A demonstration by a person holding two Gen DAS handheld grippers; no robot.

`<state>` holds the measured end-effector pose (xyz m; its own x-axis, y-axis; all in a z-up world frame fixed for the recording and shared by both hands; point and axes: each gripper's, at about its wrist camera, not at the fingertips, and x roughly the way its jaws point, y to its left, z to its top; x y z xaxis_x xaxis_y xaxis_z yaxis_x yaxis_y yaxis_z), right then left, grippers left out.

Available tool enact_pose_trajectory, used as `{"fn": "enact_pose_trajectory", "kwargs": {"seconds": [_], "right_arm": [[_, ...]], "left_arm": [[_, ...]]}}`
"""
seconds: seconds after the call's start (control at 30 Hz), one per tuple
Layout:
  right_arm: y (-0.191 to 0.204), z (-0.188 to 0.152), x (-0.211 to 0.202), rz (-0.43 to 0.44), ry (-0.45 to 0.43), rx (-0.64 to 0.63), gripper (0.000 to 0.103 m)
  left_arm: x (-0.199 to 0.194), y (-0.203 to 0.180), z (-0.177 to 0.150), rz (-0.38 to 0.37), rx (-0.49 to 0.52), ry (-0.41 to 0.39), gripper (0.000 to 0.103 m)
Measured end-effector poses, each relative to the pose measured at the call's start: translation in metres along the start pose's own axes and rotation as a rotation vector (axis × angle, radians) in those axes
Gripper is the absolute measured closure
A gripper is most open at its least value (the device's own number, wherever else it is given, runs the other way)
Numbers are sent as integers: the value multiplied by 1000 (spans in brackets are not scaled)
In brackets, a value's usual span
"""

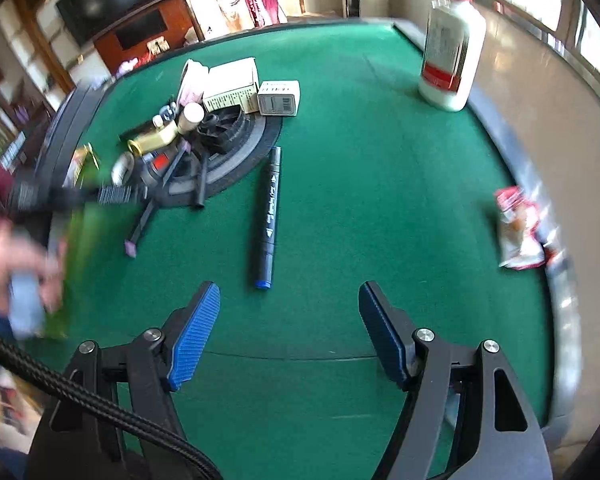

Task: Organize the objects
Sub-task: 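Grasp the pink-capped black marker with left while right approaches a blue-capped marker, then grasp the blue-capped black marker with the right gripper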

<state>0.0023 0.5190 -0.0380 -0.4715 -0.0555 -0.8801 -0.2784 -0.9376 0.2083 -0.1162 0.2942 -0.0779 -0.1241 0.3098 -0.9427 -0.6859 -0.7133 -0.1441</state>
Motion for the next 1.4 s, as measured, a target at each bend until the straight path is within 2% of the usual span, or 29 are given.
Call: {"fn": "enact_pose_trajectory", "kwargs": {"seconds": [0.1,0.23,0.3,0.37,0.43,0.53,0.57,0.6,0.7,0.97,1.3,1.4], "right_arm": [[-2,12,18,20,33,23,37],[8,29,45,31,75,22,37],[17,38,60,13,94,4,44],[24,46,73,-17,108,-22,54],[30,53,84,-66,112,-52,58],[34,51,98,-115,145,-84,86],[37,49,97,-136,139,-116,90],[39,46,97,-142,140,-139,90],[32,33,87,-37,161,-86,91],[40,-10,54,95,150,-67,91],[56,-10,46,145,148,-61,91],[68,-11,56,123,174,-88,91]], "left_arm": [[-14,-2,-39,1,-1,-7,92],[-33,-4,-57,5,-22,-24,92],[-29,-9,-55,9,-22,-27,91],[-32,-8,-58,14,-15,-26,91],[-24,-16,-53,22,-10,-29,91],[-29,-11,-61,20,-4,-42,91],[-29,-9,-61,13,-8,-45,91],[-30,-8,-62,7,-6,-45,92],[-34,-2,-66,-28,-32,-37,92],[-44,0,-59,-87,-68,-58,92],[-57,1,-62,-110,-66,-72,92],[-61,5,-66,-108,-71,-74,92]]}}
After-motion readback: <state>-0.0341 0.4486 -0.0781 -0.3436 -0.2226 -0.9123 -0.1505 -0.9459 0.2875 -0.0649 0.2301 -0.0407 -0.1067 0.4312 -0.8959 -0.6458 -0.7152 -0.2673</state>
